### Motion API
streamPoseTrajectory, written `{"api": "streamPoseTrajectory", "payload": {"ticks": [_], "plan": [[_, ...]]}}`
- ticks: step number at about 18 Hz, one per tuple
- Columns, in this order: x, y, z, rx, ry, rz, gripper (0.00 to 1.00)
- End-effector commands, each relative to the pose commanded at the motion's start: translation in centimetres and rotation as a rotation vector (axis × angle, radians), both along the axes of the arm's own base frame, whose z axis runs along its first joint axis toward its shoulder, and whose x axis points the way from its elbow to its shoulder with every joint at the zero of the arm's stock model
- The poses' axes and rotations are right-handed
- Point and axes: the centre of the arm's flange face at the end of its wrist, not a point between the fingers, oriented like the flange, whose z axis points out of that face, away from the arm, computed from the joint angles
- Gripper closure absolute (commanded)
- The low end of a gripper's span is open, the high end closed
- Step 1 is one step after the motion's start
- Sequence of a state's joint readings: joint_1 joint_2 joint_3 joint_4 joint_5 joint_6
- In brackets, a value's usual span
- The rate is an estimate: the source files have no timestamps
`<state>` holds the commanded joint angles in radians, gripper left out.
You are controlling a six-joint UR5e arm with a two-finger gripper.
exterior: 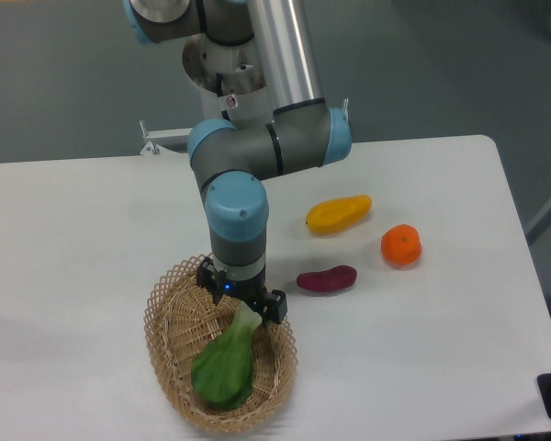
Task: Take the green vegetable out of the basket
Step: 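Lower the gripper into the basket over the bok choy stem, then close the gripper on the bok choy stem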
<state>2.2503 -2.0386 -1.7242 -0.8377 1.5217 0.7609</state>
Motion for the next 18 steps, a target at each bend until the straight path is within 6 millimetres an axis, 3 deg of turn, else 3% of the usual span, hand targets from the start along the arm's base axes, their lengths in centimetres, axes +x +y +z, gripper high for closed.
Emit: {"api": "streamPoseTrajectory", "payload": {"ticks": [10, 14, 16, 18], "plan": [[0.4, 0.1, -1.5, -0.003, -0.001, -0.004, 0.00], [0.3, 0.2, -0.7, 0.006, 0.013, -0.007, 0.52], [0.2, 0.3, -0.6, 0.006, 0.015, -0.008, 0.65], [0.1, 0.4, -0.5, 0.009, 0.019, -0.007, 0.69]]}}
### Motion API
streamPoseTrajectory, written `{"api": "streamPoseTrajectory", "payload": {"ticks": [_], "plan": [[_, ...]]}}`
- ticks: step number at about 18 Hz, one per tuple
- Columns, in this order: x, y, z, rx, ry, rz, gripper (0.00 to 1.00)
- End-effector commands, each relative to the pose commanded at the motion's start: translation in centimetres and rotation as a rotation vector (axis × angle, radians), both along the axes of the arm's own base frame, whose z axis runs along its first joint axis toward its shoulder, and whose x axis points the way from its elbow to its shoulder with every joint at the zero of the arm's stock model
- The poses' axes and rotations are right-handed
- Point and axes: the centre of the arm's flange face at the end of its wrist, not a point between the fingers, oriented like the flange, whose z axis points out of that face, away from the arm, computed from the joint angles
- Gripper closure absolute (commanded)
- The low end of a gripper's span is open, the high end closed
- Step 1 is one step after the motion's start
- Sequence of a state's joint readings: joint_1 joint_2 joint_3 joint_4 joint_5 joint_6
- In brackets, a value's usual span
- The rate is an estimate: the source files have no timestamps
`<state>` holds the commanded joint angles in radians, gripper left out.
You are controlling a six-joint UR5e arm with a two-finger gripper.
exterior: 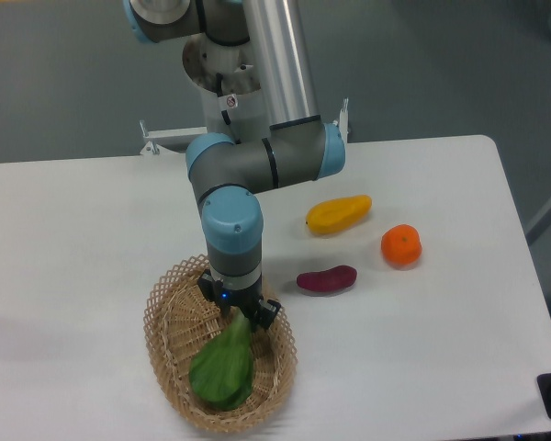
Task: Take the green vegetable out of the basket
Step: 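Close the gripper on the bok choy stem, then lift the bok choy out of the basket and carry it toward the orange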
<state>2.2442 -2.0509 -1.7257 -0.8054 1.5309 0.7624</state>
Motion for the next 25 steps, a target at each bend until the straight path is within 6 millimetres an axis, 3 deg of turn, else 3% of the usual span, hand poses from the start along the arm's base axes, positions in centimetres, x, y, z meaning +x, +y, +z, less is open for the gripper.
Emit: {"api": "streamPoseTrajectory", "payload": {"ticks": [6, 8, 10, 14, 21, 25], "plan": [[-0.3, 0.1, 1.3, 0.016, 0.019, -0.001, 0.75], [-0.6, 0.2, 2.3, 0.032, 0.031, 0.000, 0.75], [-1.1, 0.2, 4.7, 0.067, 0.052, 0.006, 0.75], [-3.8, -1.4, 9.0, 0.112, 0.099, -0.021, 0.75], [-9.7, -6.3, 12.2, 0.132, 0.082, -0.070, 0.75], [-14.1, -9.5, 14.5, 0.116, 0.096, -0.074, 0.74]]}}
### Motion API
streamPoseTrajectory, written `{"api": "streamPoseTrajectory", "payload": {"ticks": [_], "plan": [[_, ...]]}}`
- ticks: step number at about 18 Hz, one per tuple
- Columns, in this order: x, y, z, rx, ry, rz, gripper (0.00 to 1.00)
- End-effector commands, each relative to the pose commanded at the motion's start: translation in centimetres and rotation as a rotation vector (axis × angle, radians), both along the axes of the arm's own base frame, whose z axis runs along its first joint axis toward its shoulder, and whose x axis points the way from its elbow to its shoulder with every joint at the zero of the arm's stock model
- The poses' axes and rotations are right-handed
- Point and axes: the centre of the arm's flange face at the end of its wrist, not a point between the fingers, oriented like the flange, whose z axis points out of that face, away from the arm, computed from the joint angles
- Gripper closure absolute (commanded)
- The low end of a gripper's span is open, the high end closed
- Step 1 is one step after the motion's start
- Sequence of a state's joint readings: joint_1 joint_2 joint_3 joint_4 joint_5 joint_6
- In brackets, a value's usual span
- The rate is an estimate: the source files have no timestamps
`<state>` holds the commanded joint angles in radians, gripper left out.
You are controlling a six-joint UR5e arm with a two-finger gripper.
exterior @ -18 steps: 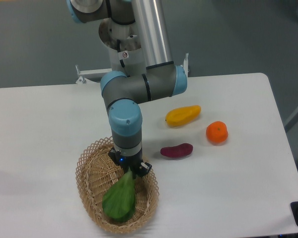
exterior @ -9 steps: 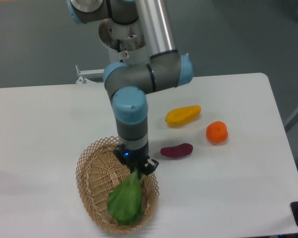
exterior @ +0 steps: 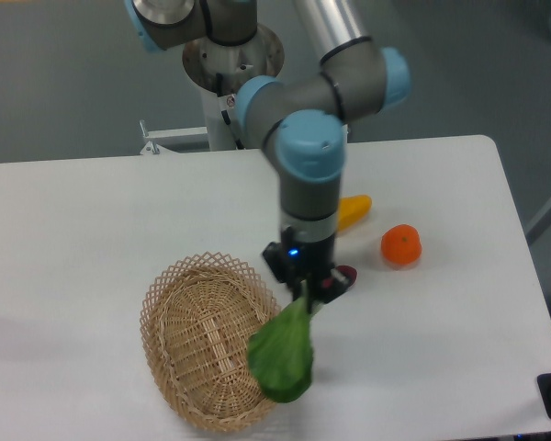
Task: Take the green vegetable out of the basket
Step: 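Lift the bok choy out of the basket and carry it toward the orange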
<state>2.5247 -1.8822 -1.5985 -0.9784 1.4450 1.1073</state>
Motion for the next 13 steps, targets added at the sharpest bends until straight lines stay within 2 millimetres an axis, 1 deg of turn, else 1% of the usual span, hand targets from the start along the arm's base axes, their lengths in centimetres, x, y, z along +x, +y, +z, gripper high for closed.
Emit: {"api": "streamPoseTrajectory", "payload": {"ticks": [2, 5, 8, 11, 13], "plan": [[-2.0, -1.6, 0.7, -0.027, -0.007, -0.034, 0.74], [-4.8, -4.4, 1.1, -0.048, -0.002, -0.068, 0.74], [-6.7, -6.6, 1.1, -0.058, 0.016, -0.102, 0.74], [-7.9, -8.0, 1.0, -0.065, 0.023, -0.117, 0.74], [-8.3, -8.0, 0.9, -0.065, 0.027, -0.123, 0.74]]}}
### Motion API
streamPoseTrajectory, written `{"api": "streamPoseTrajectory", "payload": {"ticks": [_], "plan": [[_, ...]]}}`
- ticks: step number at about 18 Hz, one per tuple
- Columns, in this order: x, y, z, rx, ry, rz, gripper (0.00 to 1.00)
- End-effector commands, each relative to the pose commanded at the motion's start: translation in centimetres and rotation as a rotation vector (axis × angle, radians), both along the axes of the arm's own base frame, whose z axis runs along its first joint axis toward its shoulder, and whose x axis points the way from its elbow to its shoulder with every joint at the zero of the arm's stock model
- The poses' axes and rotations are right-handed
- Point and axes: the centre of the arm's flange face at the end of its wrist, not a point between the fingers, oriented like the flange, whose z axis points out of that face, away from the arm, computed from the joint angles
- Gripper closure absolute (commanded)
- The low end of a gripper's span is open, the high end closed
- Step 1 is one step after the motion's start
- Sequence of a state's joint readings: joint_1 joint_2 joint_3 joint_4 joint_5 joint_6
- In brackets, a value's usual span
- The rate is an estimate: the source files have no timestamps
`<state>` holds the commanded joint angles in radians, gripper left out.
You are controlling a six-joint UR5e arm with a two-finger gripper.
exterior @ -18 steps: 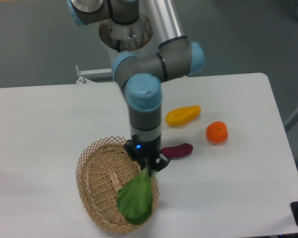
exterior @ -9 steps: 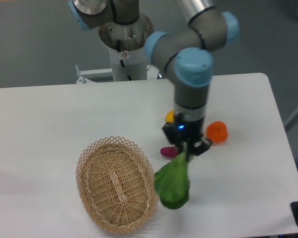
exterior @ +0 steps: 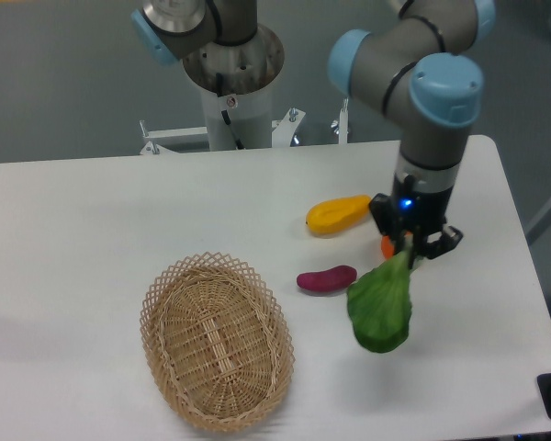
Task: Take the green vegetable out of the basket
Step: 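Lift the bok choy out of the basket and carry it toward the orange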
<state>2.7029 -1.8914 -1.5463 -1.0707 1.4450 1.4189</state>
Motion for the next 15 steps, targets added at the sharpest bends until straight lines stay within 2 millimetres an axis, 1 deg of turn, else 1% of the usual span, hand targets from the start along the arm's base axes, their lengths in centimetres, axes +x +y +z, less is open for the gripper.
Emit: {"api": "streamPoseTrajectory", "payload": {"ticks": [3, 15], "plan": [[-0.60, -0.48, -0.06, -0.002, 0.001, 0.008, 0.74], [-0.27, -0.19, -0.12, -0.001, -0.001, 0.003, 0.74]]}}
